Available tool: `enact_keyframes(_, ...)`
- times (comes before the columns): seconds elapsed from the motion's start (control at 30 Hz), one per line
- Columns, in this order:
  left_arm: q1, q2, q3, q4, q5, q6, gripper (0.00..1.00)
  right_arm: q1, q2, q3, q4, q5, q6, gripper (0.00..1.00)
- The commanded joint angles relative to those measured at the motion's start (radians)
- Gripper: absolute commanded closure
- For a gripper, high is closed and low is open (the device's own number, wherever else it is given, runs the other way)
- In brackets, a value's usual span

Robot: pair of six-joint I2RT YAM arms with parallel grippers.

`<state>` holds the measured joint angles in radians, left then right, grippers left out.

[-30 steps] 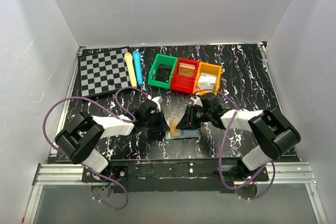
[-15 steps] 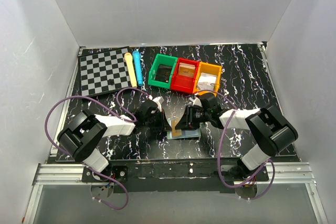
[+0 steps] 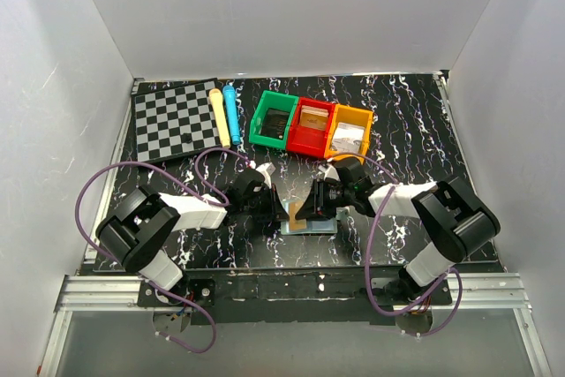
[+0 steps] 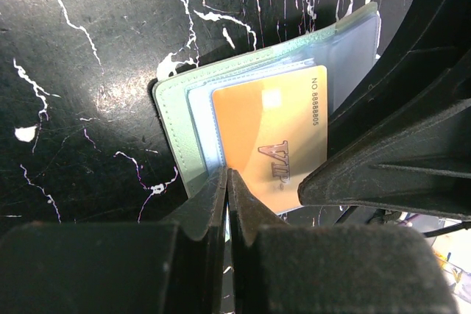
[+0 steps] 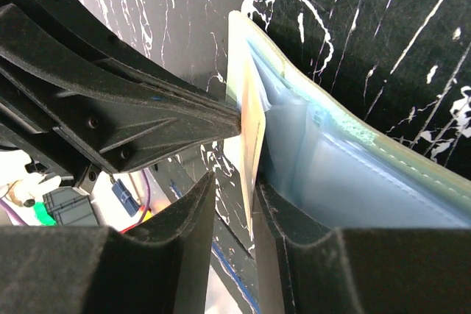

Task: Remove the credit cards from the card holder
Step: Remove the credit card from the card holder.

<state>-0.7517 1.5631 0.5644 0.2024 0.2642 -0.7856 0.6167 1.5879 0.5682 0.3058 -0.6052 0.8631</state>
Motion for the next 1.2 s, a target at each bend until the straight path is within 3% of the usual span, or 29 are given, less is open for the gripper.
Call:
enact_keyframes(0.0,-0.008,-0.003,-0.031,-0.095,-0.046,0.013,1.0,0.003,-0.048,0.002,0.007,-0.005,-0.007,0.67)
enact_keyframes(1.17,-0.008,0.012,-0.04,-0.126,-0.092,0.009,1.0,-0.051,-0.143,-0.036,-0.08,0.019,-0.058,0.72)
